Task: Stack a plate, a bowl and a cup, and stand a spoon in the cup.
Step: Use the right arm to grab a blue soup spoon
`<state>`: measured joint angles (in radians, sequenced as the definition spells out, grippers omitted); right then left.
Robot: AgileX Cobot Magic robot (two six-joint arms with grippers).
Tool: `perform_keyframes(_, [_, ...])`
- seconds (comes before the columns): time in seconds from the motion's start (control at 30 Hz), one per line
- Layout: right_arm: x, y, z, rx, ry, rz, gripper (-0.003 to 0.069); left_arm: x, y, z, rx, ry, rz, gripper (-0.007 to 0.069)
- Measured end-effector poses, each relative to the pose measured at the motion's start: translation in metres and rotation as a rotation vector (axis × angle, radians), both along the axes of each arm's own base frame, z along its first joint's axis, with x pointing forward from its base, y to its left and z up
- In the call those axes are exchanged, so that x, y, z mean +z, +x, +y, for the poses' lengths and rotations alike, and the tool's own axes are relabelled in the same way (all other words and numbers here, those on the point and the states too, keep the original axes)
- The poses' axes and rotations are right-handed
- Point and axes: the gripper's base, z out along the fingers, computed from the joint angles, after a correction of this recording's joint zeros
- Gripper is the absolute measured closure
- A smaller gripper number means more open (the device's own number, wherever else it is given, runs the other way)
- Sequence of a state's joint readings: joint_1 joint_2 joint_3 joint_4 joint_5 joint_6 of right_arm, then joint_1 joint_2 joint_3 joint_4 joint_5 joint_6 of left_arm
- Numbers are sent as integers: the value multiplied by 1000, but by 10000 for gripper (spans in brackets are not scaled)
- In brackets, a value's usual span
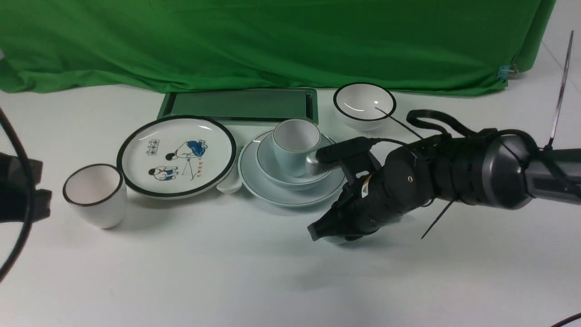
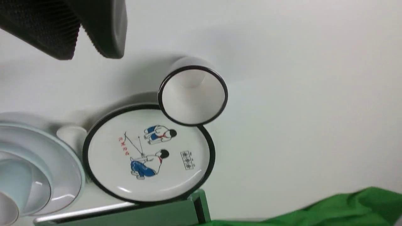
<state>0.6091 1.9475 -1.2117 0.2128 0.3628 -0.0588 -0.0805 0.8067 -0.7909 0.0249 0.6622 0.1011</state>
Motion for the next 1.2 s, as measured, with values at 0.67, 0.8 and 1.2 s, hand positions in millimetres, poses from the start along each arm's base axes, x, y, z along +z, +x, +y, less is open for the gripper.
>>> perform_keyframes(0.67, [40,-26,-97,-419,27,107,370,6,9,-2,-3,-33,-99,528])
perform_keyframes(0.8, [13,-50,-109,-592,125,134,366,1,17,-5,-2,-81,-68,526])
perform_keyframes(1.2, [-9,-29,-102,-744,317,34,246,-11,32,-10,5,-153,5,517])
